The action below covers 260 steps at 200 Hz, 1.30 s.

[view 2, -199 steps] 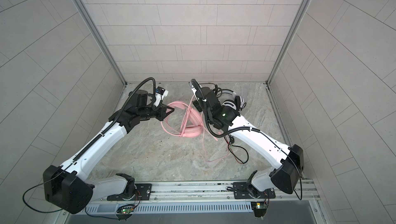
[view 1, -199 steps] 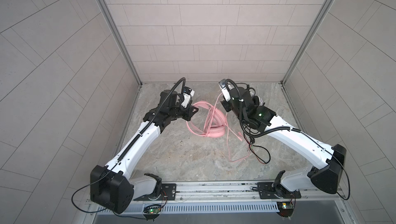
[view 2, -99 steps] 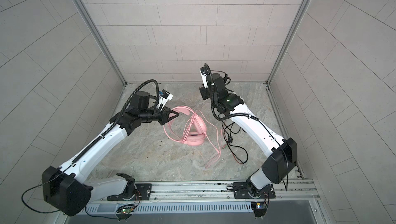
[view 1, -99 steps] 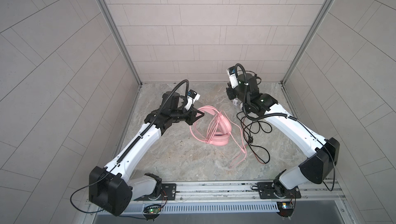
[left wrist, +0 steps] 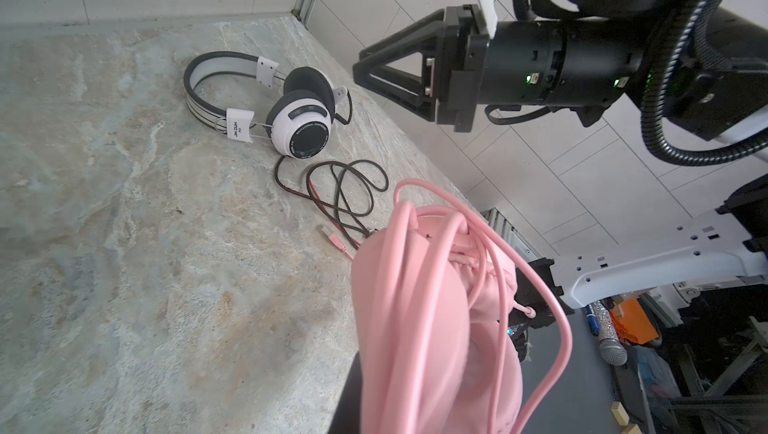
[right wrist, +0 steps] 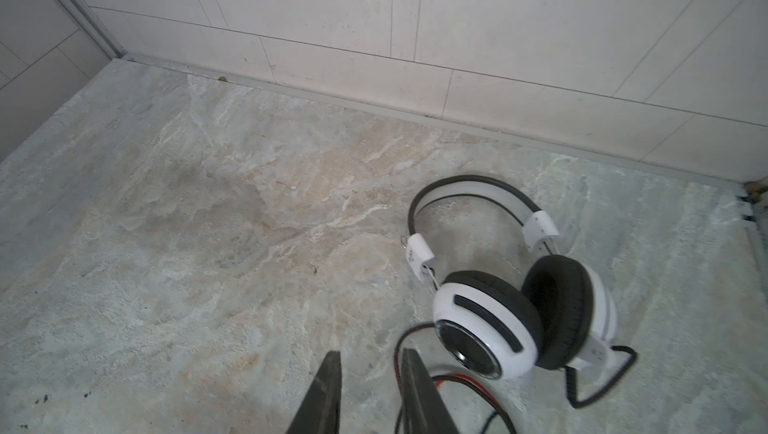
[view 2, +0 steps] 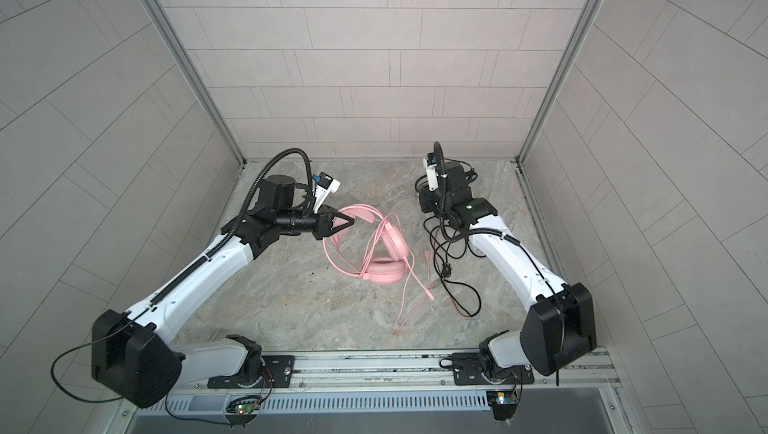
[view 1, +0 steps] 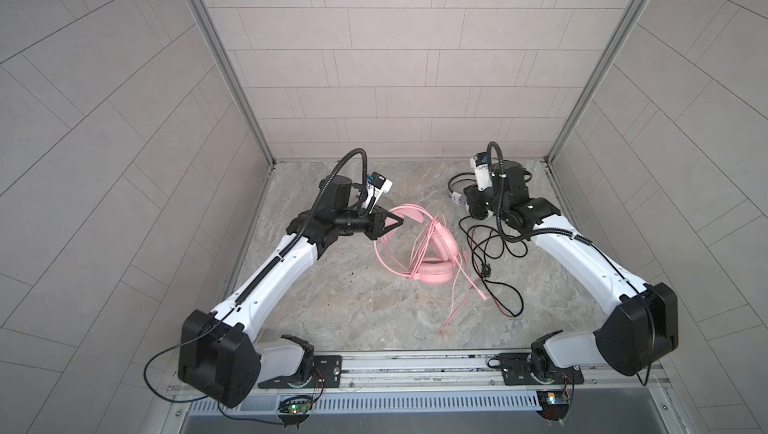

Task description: Wrap the headphones

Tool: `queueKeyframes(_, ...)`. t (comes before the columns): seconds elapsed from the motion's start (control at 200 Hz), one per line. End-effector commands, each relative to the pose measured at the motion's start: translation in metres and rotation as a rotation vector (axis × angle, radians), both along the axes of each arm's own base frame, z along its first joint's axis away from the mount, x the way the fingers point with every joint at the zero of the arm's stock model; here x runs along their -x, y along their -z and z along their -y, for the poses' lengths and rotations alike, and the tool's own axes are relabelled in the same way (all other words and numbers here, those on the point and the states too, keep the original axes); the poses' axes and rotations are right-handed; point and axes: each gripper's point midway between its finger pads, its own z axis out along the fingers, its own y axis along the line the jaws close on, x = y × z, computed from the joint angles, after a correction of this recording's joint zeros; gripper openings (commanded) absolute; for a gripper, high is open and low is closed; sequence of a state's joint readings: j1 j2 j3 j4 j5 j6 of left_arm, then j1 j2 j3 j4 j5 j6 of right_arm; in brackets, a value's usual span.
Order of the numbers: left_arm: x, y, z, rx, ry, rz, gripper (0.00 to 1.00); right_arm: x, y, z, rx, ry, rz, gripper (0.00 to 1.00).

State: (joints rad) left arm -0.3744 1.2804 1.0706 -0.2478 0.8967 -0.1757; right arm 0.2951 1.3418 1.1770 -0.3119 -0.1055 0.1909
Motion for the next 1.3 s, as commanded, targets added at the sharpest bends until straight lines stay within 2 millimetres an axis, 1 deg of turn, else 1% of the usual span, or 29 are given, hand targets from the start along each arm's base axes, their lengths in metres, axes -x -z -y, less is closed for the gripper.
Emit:
queueKeyframes(0.0, -0.006, -0.035, -0.001, 0.112, 0.010, 0.058, 0.00, 0.023, -0.008, 0.018, -0.127, 0.061, -0.007, 0.41)
queueKeyframes(0.035, -0.010, -0.037, -0.004, 0.118, -0.006, 0.057, 0.00, 0.030, -0.002, 0.025, -0.155, 0.091, -0.020, 0.46)
queueKeyframes(0.09, -0.015, -0.039, -0.010, 0.127, -0.036, 0.055, 0.00, 0.041, 0.010, 0.028, -0.179, 0.099, -0.046, 0.50)
queueKeyframes(0.135, -0.019, -0.042, -0.015, 0.140, -0.057, 0.055, 0.00, 0.049, 0.025, 0.030, -0.182, 0.095, -0.080, 0.54)
queueKeyframes(0.21, -0.023, -0.046, -0.022, 0.156, -0.086, 0.056, 0.00, 0.061, 0.051, 0.029, -0.188, 0.082, -0.153, 0.56)
queueKeyframes(0.265, -0.025, -0.048, -0.025, 0.160, -0.094, 0.059, 0.00, 0.069, 0.068, 0.023, -0.222, 0.062, -0.202, 0.57)
queueKeyframes(0.37, -0.033, -0.050, -0.034, 0.169, -0.134, 0.047, 0.00, 0.084, 0.088, 0.007, -0.328, 0.010, -0.248, 0.58)
queueKeyframes(0.43, -0.040, -0.050, -0.041, 0.170, -0.179, 0.039, 0.00, 0.093, 0.096, 0.002, -0.377, -0.010, -0.252, 0.58)
queueKeyframes(0.465, -0.043, -0.048, -0.044, 0.167, -0.202, 0.033, 0.00, 0.098, 0.099, -0.004, -0.410, -0.043, -0.247, 0.59)
queueKeyframes(0.485, -0.044, -0.048, -0.045, 0.167, -0.209, 0.034, 0.00, 0.100, 0.096, -0.008, -0.434, -0.058, -0.236, 0.59)
queueKeyframes(0.505, -0.044, -0.049, -0.046, 0.167, -0.215, 0.037, 0.00, 0.107, 0.107, -0.010, -0.449, -0.065, -0.259, 0.60)
queueKeyframes(0.555, -0.046, -0.050, -0.048, 0.166, -0.231, 0.038, 0.00, 0.114, 0.112, -0.019, -0.494, -0.091, -0.262, 0.60)
queueKeyframes(0.625, -0.050, -0.053, -0.048, 0.176, -0.243, 0.034, 0.00, 0.119, 0.119, -0.031, -0.522, -0.104, -0.266, 0.63)
queueKeyframes(0.655, -0.051, -0.055, -0.048, 0.182, -0.248, 0.031, 0.00, 0.122, 0.125, -0.039, -0.522, -0.114, -0.284, 0.68)
queueKeyframes(0.665, -0.051, -0.056, -0.048, 0.184, -0.248, 0.030, 0.00, 0.122, 0.124, -0.041, -0.525, -0.121, -0.279, 0.69)
queueKeyframes(0.751, -0.054, -0.063, -0.049, 0.209, -0.266, 0.023, 0.00, 0.126, 0.132, -0.064, -0.529, -0.168, -0.298, 0.74)
queueKeyframes(0.851, -0.055, -0.070, -0.049, 0.236, -0.276, 0.022, 0.00, 0.123, 0.137, -0.087, -0.545, -0.207, -0.296, 0.75)
queueKeyframes(1.021, -0.054, -0.082, -0.050, 0.278, -0.289, 0.007, 0.00, 0.116, 0.136, -0.132, -0.634, -0.328, -0.254, 0.75)
queueKeyframes(1.106, -0.053, -0.092, -0.052, 0.299, -0.313, 0.008, 0.00, 0.118, 0.139, -0.153, -0.673, -0.379, -0.319, 0.77)
queueKeyframes(1.136, -0.053, -0.094, -0.053, 0.301, -0.317, 0.008, 0.00, 0.120, 0.141, -0.159, -0.681, -0.391, -0.330, 0.77)
queueKeyframes(1.181, -0.052, -0.098, -0.054, 0.302, -0.321, 0.008, 0.00, 0.120, 0.137, -0.166, -0.703, -0.409, -0.299, 0.77)
queueKeyframes(1.226, -0.051, -0.101, -0.055, 0.297, -0.324, 0.005, 0.00, 0.120, 0.142, -0.168, -0.701, -0.400, -0.283, 0.77)
queueKeyframes(1.256, -0.051, -0.103, -0.056, 0.285, -0.327, 0.001, 0.00, 0.120, 0.149, -0.167, -0.688, -0.384, -0.276, 0.77)
queueKeyframes(1.296, -0.050, -0.105, -0.056, 0.270, -0.330, -0.002, 0.00, 0.118, 0.152, -0.170, -0.694, -0.376, -0.254, 0.77)
